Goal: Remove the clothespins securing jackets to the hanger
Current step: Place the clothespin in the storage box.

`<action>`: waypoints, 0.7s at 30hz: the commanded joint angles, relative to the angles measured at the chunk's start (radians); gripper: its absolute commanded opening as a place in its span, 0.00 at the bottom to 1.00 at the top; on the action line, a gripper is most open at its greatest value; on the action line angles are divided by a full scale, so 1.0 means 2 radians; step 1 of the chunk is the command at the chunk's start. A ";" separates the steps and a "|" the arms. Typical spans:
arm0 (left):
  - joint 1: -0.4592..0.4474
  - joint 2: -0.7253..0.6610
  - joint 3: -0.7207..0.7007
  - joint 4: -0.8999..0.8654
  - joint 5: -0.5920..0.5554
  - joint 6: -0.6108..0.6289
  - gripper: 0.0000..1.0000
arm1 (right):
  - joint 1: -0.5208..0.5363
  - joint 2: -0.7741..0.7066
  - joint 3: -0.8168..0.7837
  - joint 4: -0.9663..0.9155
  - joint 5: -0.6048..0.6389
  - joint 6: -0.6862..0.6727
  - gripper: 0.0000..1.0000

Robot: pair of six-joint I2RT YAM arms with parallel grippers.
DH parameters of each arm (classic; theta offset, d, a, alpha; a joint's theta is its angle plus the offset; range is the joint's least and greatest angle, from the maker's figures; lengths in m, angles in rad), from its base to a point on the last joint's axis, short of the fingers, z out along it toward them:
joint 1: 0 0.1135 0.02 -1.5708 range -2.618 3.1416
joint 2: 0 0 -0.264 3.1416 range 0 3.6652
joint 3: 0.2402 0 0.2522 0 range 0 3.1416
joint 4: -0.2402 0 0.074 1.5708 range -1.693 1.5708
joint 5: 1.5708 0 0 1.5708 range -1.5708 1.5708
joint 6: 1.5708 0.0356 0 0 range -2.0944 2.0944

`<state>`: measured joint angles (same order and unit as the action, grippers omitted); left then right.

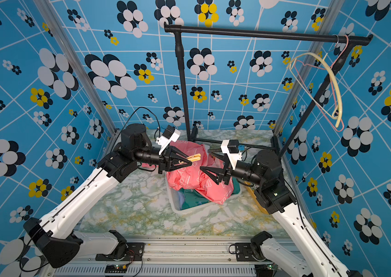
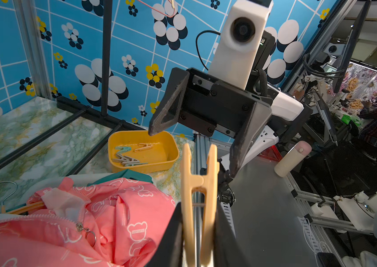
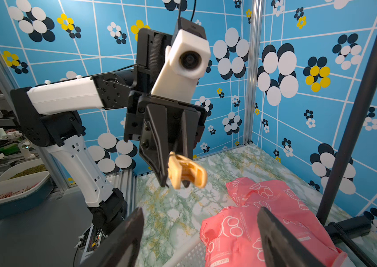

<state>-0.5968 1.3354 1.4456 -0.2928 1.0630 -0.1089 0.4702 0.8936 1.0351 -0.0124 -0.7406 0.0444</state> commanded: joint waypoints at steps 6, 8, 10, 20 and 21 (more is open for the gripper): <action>-0.019 0.019 0.038 -0.037 0.009 0.045 0.00 | 0.007 0.006 0.021 0.017 -0.030 0.011 0.75; -0.021 0.021 0.040 -0.039 0.010 0.048 0.00 | 0.007 0.012 0.025 0.014 -0.030 0.012 0.73; -0.024 0.021 0.043 -0.044 0.009 0.051 0.00 | 0.007 0.019 0.029 0.013 -0.032 0.013 0.70; -0.032 0.024 0.052 -0.070 -0.010 0.070 0.00 | 0.013 0.043 0.041 0.011 -0.044 0.018 0.44; -0.032 0.024 0.052 -0.069 -0.011 0.071 0.00 | 0.014 0.044 0.041 0.010 -0.044 0.018 0.42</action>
<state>-0.6487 1.3769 1.5089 -0.3985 1.0386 -0.0017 0.4904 0.9752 1.0851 -0.0029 -0.8211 0.0727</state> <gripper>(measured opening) 0.203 0.428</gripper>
